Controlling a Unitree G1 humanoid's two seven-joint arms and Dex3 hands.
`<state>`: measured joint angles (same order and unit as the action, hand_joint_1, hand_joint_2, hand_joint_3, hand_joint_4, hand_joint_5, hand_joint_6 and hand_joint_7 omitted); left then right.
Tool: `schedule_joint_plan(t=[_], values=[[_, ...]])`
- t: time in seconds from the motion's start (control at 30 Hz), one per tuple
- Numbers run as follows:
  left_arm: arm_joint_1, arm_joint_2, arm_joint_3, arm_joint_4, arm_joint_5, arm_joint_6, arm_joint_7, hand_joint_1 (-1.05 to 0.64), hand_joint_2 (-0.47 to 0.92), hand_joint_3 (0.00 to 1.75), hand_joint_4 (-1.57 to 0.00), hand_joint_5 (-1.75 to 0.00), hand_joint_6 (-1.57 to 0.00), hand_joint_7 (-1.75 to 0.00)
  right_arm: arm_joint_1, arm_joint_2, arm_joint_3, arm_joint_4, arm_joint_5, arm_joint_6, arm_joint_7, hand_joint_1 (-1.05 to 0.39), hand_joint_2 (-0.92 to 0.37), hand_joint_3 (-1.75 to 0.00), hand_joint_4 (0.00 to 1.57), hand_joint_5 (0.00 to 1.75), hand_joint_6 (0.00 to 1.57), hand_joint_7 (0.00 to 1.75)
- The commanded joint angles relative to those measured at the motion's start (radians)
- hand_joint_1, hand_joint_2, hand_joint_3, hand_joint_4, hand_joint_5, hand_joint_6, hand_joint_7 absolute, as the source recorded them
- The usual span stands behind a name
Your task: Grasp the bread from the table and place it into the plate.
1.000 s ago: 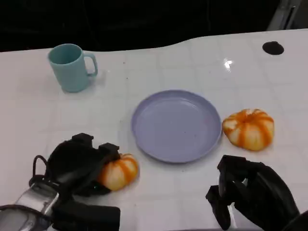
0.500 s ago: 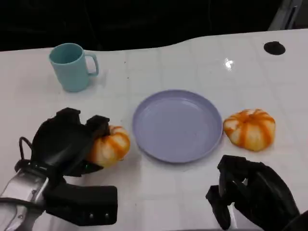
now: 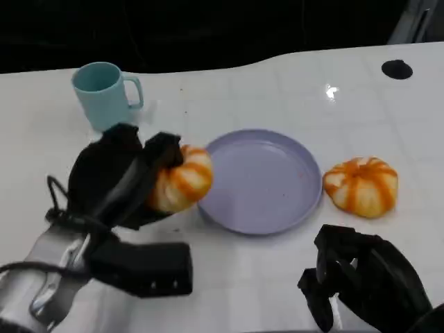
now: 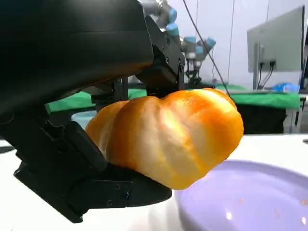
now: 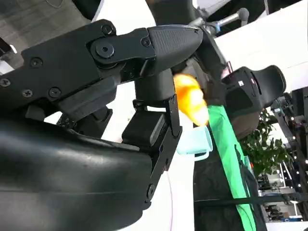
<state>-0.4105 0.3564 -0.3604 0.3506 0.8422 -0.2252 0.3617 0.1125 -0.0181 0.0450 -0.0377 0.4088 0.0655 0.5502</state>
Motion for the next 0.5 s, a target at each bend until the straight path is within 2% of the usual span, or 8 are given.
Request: schedule_joint_plan(t=[0.03,0.13,0.23,0.3,0.33,0.37,0.4,0.5], values=[[-0.107,-0.022,-0.02,0.098,0.011,-0.032,0.051,-0.19,0.44,1.16,-0.91,-1.75,-0.69,-1.74,-0.008,-0.009,-0.014,0.01,0.017,0.006,0.005,-0.96,-0.92,-0.3,1.21,1.64,1.05,1.48],[-0.176,-0.046,-0.049,0.185,0.021,-0.07,0.095,-0.17,0.39,1.17,-0.94,-1.75,-0.79,-1.56,-0.011,-0.012,-0.016,0.01,0.016,0.011,0.002,-0.95,-0.92,-0.3,1.2,1.65,1.05,1.48],[-0.235,-0.076,-0.078,0.266,0.022,-0.087,0.101,-0.19,0.36,1.18,-0.94,-1.75,-0.8,-1.52,-0.012,-0.014,-0.016,0.009,0.011,0.007,0.003,-0.95,-0.92,-0.31,1.2,1.66,1.05,1.49],[-0.272,-0.1,-0.098,0.32,0.018,-0.095,0.093,-0.22,0.38,1.1,-0.92,-1.75,-0.84,-1.35,-0.014,-0.013,-0.018,0.013,0.014,0.004,0.008,-0.96,-0.92,-0.32,1.19,1.67,1.05,1.5],[-0.291,-0.115,-0.107,0.353,0.016,-0.101,0.096,-0.22,0.39,0.97,-0.92,-1.75,-0.86,-1.32,-0.015,-0.012,-0.019,0.015,0.016,0.004,0.009,-0.95,-0.92,-0.32,1.19,1.67,1.05,1.5],[-0.311,-0.131,-0.117,0.393,0.013,-0.115,0.109,-0.22,0.39,0.96,-0.91,-1.75,-0.81,-1.46,-0.016,-0.012,-0.02,0.017,0.017,0.001,0.012,-0.95,-0.92,-0.32,1.19,1.67,1.05,1.5],[-0.328,-0.142,-0.125,0.426,0.011,-0.128,0.121,-0.21,0.37,1.07,-0.92,-1.75,-0.76,-1.63,-0.016,-0.012,-0.021,0.019,0.016,-0.002,0.013,-0.95,-0.92,-0.32,1.19,1.67,1.05,1.5],[-0.377,-0.183,-0.144,0.531,0.006,-0.15,0.143,-0.22,0.35,1.23,-0.94,-1.75,-0.75,-1.73,-0.015,-0.013,-0.022,0.018,0.011,-0.007,0.014,-0.95,-0.92,-0.33,1.2,1.66,1.05,1.51]])
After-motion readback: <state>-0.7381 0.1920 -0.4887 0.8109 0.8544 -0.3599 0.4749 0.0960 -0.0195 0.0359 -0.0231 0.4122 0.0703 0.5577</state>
